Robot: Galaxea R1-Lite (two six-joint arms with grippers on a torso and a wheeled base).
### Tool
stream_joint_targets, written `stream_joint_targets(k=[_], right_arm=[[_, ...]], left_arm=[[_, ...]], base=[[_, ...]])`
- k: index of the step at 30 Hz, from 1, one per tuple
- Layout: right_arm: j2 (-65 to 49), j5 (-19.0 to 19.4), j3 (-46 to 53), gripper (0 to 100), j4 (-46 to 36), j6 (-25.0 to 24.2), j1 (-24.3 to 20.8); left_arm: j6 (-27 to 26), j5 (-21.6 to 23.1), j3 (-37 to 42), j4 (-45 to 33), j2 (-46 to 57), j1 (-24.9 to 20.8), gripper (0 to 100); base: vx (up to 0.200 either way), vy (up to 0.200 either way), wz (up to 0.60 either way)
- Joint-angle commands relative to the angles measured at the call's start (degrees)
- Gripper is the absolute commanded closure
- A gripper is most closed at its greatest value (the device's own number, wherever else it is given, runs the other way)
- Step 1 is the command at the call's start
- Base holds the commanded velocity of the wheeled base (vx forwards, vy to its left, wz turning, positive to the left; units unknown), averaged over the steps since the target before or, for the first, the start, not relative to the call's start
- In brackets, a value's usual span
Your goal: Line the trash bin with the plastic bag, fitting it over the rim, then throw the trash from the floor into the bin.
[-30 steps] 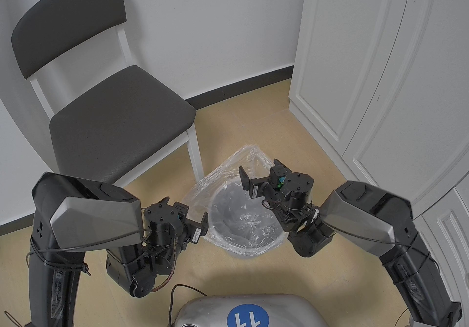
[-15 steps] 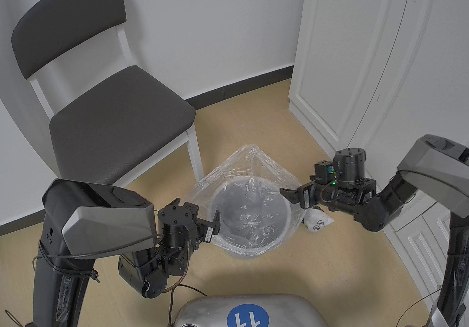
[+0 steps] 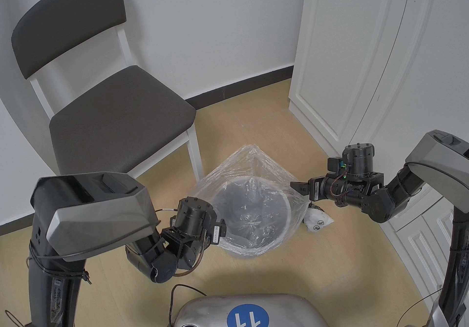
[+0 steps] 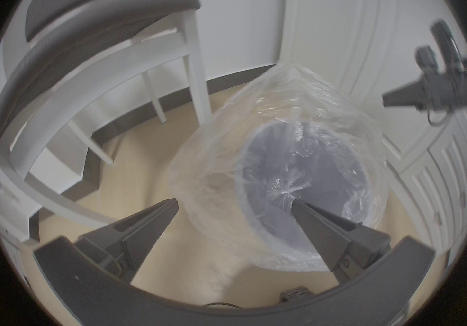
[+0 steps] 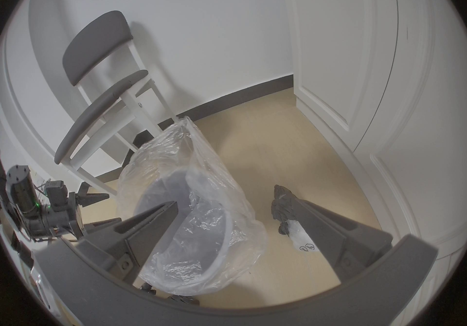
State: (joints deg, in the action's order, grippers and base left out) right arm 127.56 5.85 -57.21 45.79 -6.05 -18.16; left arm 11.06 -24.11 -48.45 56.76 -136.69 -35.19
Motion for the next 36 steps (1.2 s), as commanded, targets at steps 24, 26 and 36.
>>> stream_joint_targets(k=[24, 26, 36], right_arm=[[12.62, -0.84, -9.85, 0, 4.13, -6.96, 0.41], [12.62, -0.84, -9.85, 0, 4.13, -6.96, 0.41], [17.72, -3.3, -13.63, 0, 10.2, -8.89, 0.5]], left_arm=[[8.72, -0.06, -13.08, -9.12, -2.35, 6.45, 0], [8.72, -0.06, -13.08, -9.12, -2.35, 6.45, 0], [8.63, -6.12, -19.32, -9.21, -6.57, 8.04, 0]], base=[[0.0, 0.0, 0.0], [0.0, 0.0, 0.0], [0.0, 0.0, 0.0]])
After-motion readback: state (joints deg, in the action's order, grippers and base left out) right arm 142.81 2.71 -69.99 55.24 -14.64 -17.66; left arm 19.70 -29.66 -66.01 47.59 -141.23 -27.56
